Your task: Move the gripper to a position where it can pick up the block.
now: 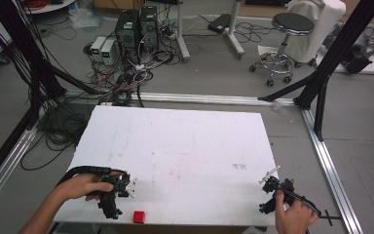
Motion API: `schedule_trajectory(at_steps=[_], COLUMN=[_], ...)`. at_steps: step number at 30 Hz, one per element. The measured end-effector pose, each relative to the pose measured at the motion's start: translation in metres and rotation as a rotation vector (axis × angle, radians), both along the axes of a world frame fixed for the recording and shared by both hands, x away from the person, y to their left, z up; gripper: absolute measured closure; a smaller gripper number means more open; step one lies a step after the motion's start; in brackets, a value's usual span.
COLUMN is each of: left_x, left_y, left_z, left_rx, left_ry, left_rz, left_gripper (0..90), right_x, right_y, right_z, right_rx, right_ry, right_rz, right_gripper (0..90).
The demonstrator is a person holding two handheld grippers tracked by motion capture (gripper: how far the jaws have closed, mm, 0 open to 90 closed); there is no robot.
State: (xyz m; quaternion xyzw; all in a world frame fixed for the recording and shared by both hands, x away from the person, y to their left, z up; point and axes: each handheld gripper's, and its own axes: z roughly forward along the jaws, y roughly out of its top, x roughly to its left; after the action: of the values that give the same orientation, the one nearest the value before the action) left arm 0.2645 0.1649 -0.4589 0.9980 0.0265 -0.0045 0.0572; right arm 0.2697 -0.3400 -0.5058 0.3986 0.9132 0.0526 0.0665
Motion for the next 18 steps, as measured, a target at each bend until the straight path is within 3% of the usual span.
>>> schedule_trajectory(at_steps=[18], left_x=[-0.015], left_y=[-0.034], left_z=[-0.016], left_rx=[0.044], left_ry=[-0.006], left_rz=[-0.111], left_gripper=[23.6], right_x=[0.001], right_y=[0.002], right_z=[0.001], right_rx=[0.006], right_ry=[-0.006], right_rz=[0.009], right_gripper=[8.8])
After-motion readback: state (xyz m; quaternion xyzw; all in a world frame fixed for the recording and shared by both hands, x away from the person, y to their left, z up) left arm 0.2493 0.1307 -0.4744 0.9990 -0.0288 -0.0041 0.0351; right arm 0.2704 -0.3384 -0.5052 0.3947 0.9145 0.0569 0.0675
